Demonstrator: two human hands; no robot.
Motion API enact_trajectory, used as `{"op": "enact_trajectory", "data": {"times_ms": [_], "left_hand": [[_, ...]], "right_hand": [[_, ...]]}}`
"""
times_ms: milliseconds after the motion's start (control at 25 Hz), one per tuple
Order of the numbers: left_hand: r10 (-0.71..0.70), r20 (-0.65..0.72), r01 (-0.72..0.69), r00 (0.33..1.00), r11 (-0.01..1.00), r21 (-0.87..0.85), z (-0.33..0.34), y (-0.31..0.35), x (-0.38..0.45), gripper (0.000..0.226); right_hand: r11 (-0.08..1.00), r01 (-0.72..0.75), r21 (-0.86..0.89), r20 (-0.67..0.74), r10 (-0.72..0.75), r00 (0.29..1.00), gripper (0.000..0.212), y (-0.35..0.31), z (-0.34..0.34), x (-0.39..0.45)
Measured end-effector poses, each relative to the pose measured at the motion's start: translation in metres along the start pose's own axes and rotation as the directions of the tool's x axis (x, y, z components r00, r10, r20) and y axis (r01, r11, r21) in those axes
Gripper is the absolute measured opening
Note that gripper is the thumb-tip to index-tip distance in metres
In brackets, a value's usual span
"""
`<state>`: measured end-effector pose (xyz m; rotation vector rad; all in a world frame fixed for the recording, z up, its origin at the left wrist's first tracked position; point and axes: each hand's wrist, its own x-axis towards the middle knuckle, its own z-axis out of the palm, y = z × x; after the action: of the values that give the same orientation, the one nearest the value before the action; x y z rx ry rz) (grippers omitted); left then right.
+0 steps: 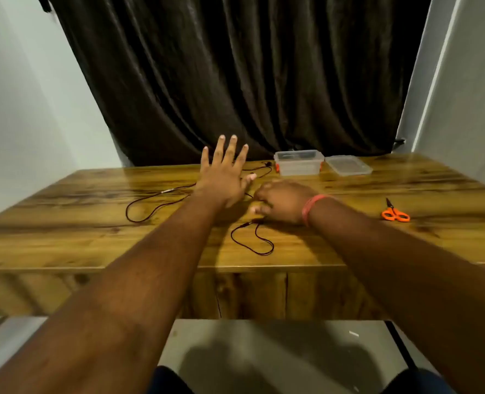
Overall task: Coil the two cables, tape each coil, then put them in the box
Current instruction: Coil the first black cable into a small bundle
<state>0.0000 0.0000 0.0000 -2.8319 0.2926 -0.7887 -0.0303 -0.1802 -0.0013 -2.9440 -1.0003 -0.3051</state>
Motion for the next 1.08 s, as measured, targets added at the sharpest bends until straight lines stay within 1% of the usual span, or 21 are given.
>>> {"op": "enact_trajectory", "data": {"times_ms": [40,120,240,320,400,520,640,680,800,920,1080], "left_hand": [[-0.015,0.033,0.014,0.999,1.000,0.018,0.003,-0.001,-0.011,0.072],[-0.022,0.085,0.021,0.996,1.000,0.019,0.009,-0.007,-0.028,0.069],[-0.022,0.136,0.024,0.990,1.000,-0.011,0.015,-0.015,-0.051,0.066],[0.007,0.129,0.002,0.992,0.998,-0.066,0.014,-0.019,-0.060,0.063],[0.064,0.115,-0.047,0.991,0.988,-0.146,0.015,-0.020,-0.068,0.059],[0.183,0.120,-0.147,0.976,0.953,-0.265,0.016,-0.021,-0.069,0.050],[0.257,0.129,-0.202,0.958,0.921,-0.334,0.020,-0.016,-0.067,0.045],[0.276,0.125,-0.218,0.953,0.911,-0.352,0.023,-0.014,-0.066,0.045],[0.340,0.137,-0.267,0.930,0.885,-0.381,0.032,-0.008,-0.065,0.045],[0.355,0.144,-0.291,0.924,0.895,-0.339,0.041,-0.005,-0.066,0.036],[0.323,0.063,-0.280,0.944,0.888,-0.365,0.047,-0.008,-0.066,0.020]], "right_hand": [[1.000,0.031,-0.002,0.023,-0.031,0.999,0.045,-0.014,0.007,-0.005],[0.999,0.045,0.001,0.023,-0.045,0.999,0.042,-0.037,0.023,-0.009],[1.000,0.004,-0.024,0.052,-0.002,0.999,0.039,-0.056,0.037,-0.007],[1.000,-0.003,-0.031,0.024,0.004,1.000,0.029,-0.059,0.038,-0.004],[0.999,0.002,-0.049,0.009,-0.001,1.000,0.023,-0.063,0.040,-0.003],[0.998,0.003,-0.064,0.031,-0.001,1.000,0.021,-0.062,0.038,-0.001],[0.993,0.019,-0.115,0.046,-0.013,0.999,0.023,-0.054,0.040,-0.002],[0.994,0.017,-0.112,0.041,-0.013,0.999,0.024,-0.050,0.043,-0.001],[1.000,-0.001,-0.027,0.022,0.001,1.000,0.026,-0.039,0.046,-0.001],[0.999,0.012,0.036,0.004,-0.012,1.000,0.029,-0.034,0.049,0.001],[0.999,0.032,-0.030,0.000,-0.032,0.999,0.025,-0.041,0.053,0.006]]}}
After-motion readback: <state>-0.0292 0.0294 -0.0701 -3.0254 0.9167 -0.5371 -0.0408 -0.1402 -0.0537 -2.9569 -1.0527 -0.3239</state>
